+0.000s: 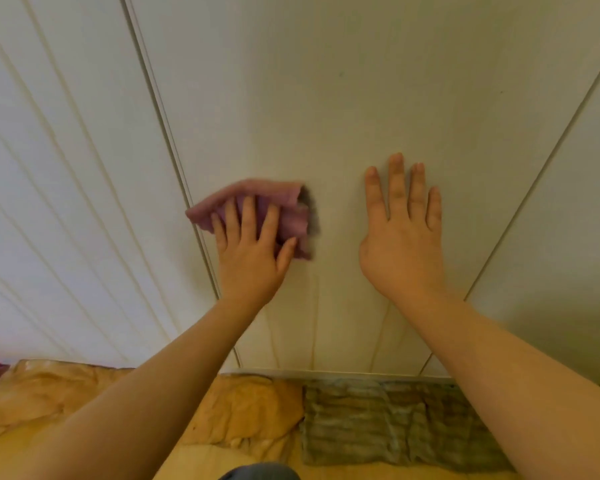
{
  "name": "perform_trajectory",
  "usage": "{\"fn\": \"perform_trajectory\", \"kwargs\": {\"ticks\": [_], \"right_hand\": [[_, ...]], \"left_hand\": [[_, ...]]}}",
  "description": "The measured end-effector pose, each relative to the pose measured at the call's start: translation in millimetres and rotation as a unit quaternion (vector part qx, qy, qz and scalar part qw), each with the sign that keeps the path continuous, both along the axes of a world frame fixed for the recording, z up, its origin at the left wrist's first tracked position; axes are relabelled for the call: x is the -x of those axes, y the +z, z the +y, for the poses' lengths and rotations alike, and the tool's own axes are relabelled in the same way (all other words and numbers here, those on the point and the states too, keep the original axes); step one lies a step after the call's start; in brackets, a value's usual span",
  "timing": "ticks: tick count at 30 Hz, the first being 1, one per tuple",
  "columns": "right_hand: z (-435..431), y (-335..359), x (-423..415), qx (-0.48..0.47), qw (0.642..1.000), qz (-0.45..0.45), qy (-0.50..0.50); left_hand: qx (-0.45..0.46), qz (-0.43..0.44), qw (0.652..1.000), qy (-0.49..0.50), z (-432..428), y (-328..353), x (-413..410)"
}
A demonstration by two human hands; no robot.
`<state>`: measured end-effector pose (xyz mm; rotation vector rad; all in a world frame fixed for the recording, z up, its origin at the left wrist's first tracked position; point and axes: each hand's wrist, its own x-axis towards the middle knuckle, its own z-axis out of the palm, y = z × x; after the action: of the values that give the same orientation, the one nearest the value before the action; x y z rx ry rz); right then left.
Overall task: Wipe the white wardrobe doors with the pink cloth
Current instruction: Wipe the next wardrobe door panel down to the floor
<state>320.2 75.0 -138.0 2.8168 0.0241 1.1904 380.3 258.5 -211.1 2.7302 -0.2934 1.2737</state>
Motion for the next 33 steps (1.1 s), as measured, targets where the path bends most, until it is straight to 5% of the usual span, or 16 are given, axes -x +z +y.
{"fn": "perform_trajectory", "kwargs": {"ticks": [6,12,17,23,29,33], "right_hand": [[6.0,-8.5,5.5,-0.06,0.998,-0.012,0.005],[-1.9,-47.7,19.6,-0.069,0.996,-0.023,-0.042],[-15.2,-83.0,39.6,-0.092,0.993,0.007,-0.068],[-21.2,-113.4,46.9,-0.14,0.986,0.023,-0.085],[2.9,-139.1,42.7,-0.172,0.98,0.046,-0.086],[20.1,-154.8,32.1,-0.217,0.972,0.039,-0.085]], "left_hand": [[-0.127,0.073,0.987,-0.07,-0.3,-67.0,34.6],[-0.063,0.025,0.995,-0.067,-35.7,-31.8,16.2],[-0.161,0.096,0.978,-0.096,-24.2,-108.4,40.0],[-0.01,-0.015,0.998,-0.059,-58.8,-56.3,14.1],[-0.02,0.043,0.997,-0.062,-53.5,-114.4,27.9],[0.054,0.023,0.997,-0.043,-57.6,-107.6,24.1]]}}
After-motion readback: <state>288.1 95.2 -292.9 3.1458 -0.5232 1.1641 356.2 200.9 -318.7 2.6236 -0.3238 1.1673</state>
